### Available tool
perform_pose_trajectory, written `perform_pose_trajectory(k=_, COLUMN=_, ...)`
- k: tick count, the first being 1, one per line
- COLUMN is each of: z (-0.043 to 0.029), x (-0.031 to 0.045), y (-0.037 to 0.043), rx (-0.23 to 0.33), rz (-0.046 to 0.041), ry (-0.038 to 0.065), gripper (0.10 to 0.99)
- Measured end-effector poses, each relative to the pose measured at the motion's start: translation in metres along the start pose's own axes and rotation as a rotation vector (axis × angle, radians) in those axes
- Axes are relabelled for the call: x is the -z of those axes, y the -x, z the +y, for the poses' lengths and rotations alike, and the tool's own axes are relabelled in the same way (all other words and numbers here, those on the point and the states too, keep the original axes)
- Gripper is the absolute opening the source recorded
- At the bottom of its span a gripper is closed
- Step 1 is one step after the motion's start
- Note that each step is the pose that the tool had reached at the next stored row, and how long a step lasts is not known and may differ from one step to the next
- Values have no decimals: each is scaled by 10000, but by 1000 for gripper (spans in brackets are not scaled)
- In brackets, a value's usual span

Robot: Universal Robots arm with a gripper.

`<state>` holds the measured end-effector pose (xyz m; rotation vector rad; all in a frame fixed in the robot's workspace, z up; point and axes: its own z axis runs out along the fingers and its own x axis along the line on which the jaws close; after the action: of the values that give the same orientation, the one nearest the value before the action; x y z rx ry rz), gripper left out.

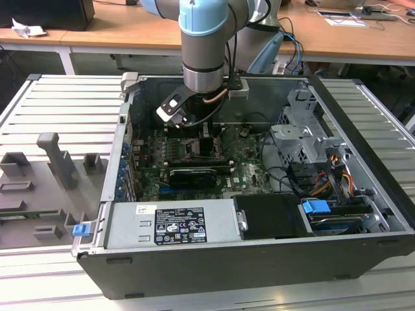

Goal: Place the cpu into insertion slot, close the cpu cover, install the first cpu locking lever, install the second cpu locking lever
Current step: 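Place the cpu into insertion slot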

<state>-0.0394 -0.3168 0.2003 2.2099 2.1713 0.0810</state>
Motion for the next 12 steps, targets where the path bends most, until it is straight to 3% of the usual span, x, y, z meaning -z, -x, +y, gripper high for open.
perform_pose_trajectory(k=6, z=3, x=45, y=0, rx=-1, rz=-2, ry=-3, gripper=616)
perform_pose_trajectory(k=12, z=3, x=41, y=6, rx=0, rz=-1, ry=-3, gripper=616)
